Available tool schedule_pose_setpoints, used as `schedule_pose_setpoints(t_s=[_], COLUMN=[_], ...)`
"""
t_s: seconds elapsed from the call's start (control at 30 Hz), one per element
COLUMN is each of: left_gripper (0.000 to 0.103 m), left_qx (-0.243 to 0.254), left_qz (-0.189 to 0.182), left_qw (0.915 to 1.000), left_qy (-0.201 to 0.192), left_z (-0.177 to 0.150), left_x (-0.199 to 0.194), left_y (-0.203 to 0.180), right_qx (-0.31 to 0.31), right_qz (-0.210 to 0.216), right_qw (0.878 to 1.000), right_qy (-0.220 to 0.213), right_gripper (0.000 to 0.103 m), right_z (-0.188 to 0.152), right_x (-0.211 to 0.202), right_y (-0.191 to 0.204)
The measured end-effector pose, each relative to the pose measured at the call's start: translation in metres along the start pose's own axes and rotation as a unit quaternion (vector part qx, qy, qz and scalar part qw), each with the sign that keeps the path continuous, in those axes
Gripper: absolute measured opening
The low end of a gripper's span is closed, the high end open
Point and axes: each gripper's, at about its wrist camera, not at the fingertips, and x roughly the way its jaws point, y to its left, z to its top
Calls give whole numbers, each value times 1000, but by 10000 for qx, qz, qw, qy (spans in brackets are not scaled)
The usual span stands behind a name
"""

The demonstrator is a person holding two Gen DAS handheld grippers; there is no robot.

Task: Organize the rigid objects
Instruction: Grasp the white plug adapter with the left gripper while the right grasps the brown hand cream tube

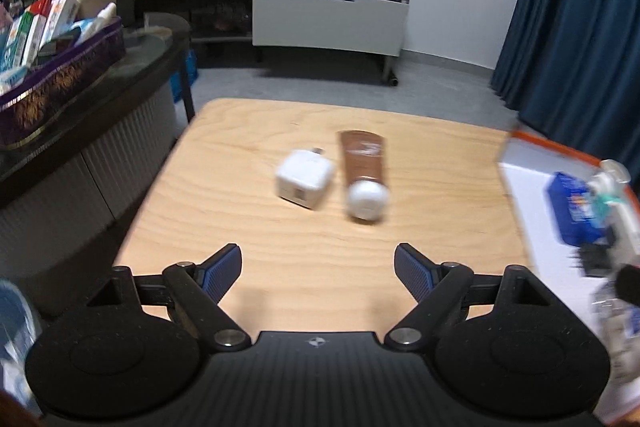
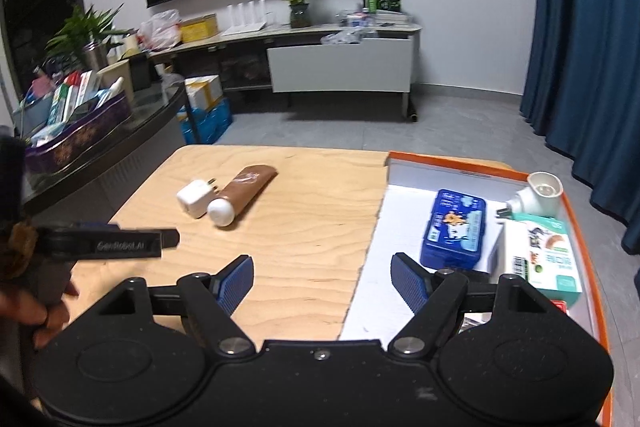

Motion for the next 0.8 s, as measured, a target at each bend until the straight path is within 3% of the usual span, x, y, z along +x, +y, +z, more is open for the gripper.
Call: schedule_pose_setpoints(t_s=[0.13, 0.27, 0.4, 0.47, 0.53, 0.57, 0.67, 0.8], left_gripper=[85, 85, 83, 75, 58, 42, 42, 42], left_qx=[140, 265, 711, 736, 779, 774, 488, 93], left_qz=[169, -20, -107, -245, -357, -392, -471, -264], left_qw=[9998, 9996, 9974, 9969, 9962, 9960, 9976, 9995], left_qy=[-36, -43, -80, -119, -171, -192, -171, -146], left_z=[14, 27, 34, 36, 38, 38, 35, 25], left_x=[30, 61, 87, 95, 95, 94, 87, 62], left_y=[18, 22, 13, 13, 12, 12, 21, 37], right_qx=[-32, -51, -61, -53, -36, -26, 22, 70], right_qz=[6, -12, -8, 24, 62, 99, 301, 486], right_qw=[10000, 10000, 9999, 9998, 9998, 9997, 9992, 9977], right_qy=[25, 66, 145, 171, 207, 234, 248, 459], right_gripper=[90, 90, 90, 90, 90, 90, 90, 90], right_z=[0, 2, 7, 11, 16, 19, 28, 38], right_x=[6, 14, 28, 36, 48, 55, 79, 123], right_y=[5, 7, 10, 14, 19, 23, 36, 59])
